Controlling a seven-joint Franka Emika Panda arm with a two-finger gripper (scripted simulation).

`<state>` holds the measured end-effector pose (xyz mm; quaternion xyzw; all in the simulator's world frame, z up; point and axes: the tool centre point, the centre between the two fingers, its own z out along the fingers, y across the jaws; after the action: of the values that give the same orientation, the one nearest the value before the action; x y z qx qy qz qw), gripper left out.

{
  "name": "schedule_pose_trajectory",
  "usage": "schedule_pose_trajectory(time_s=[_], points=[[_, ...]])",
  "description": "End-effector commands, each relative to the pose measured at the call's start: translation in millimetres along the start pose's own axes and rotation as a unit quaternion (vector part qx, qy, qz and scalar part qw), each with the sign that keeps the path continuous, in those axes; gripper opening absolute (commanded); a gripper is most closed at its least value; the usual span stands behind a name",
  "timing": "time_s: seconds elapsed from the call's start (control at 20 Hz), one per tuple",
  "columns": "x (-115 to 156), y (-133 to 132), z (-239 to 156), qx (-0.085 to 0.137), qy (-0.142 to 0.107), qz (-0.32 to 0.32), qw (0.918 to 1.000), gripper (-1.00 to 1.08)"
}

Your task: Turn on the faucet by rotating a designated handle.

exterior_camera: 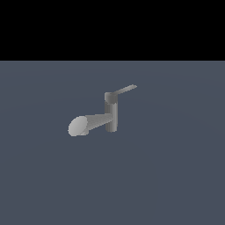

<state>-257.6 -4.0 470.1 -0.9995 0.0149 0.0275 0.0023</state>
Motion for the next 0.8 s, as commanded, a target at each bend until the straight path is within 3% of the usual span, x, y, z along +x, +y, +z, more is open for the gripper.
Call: schedule_pose_trajectory(time_s=[0.0, 0.4, 0.75], points=[[1.5, -0.2, 0.3, 0.001, 0.000, 0.002, 1.0000, -1.00], [21.6, -0.8, 5.9, 0.018, -0.002, 0.040, 0.9990, -1.00], [57.2, -1.4, 18.7, 0.044, -0.008, 0.110, 0.9930, -1.00]])
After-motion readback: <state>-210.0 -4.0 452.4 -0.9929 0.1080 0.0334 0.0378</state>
